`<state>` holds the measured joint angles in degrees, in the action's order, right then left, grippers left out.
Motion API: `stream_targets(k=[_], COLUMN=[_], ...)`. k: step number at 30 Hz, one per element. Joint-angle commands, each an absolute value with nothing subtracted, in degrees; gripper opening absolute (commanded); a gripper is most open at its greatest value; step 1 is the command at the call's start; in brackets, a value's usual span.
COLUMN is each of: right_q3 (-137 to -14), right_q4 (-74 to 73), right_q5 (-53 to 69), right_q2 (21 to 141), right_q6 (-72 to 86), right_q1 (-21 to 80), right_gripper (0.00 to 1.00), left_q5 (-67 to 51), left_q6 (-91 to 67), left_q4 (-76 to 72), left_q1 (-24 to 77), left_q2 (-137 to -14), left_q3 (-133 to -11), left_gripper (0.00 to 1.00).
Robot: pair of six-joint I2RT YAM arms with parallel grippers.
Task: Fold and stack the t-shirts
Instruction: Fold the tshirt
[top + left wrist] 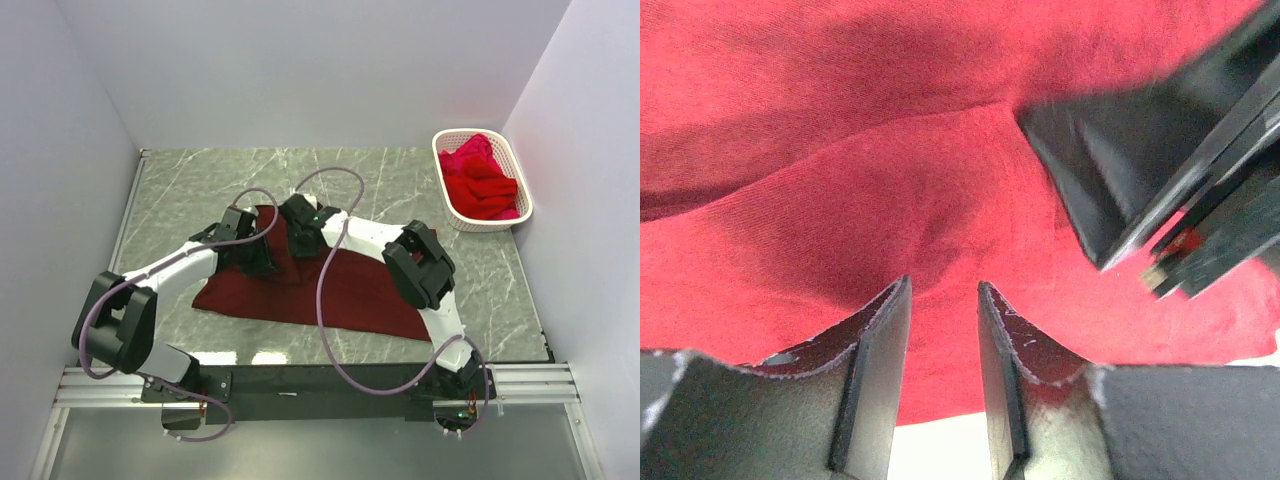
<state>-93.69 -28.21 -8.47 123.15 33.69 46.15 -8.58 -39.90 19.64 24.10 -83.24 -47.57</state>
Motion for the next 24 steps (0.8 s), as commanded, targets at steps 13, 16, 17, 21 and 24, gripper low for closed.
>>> stream_targets(k=[13,16,17,21,24], right_q3=[-83.5,-84.7,-85.2,-84.2,-82.7], right_q4=[-21.1,-22.1,-22.6,-23.0,-22.5], right_q5=[-17.7,-17.6,-17.7,-19.2,-18.8], right_q2=[112.0,112.0,111.8,110.8,110.1], right_q6=[36.6,35.6,35.5,35.9,36.2], right_q1=[49.8,49.8,50.0,50.6,50.8], right_gripper=[0.46,0.46,0.47,0.46,0.46], left_q5=[3.6,3.9,4.1,4.0,4.0], left_q6=[-44.8,-45.1,-45.3,-45.6,-45.5], left_q4=[22.9,22.7,22.5,21.4,21.4], left_q1=[20.6,20.2,20.0,18.8,18.7], left_q2=[-79.0,-79.1,-79.0,-78.2,-78.5], left_q3=[-49.6,-47.6,-47.2,-44.9,-44.2], left_gripper=[0.4,0.38,0.38,0.35,0.34])
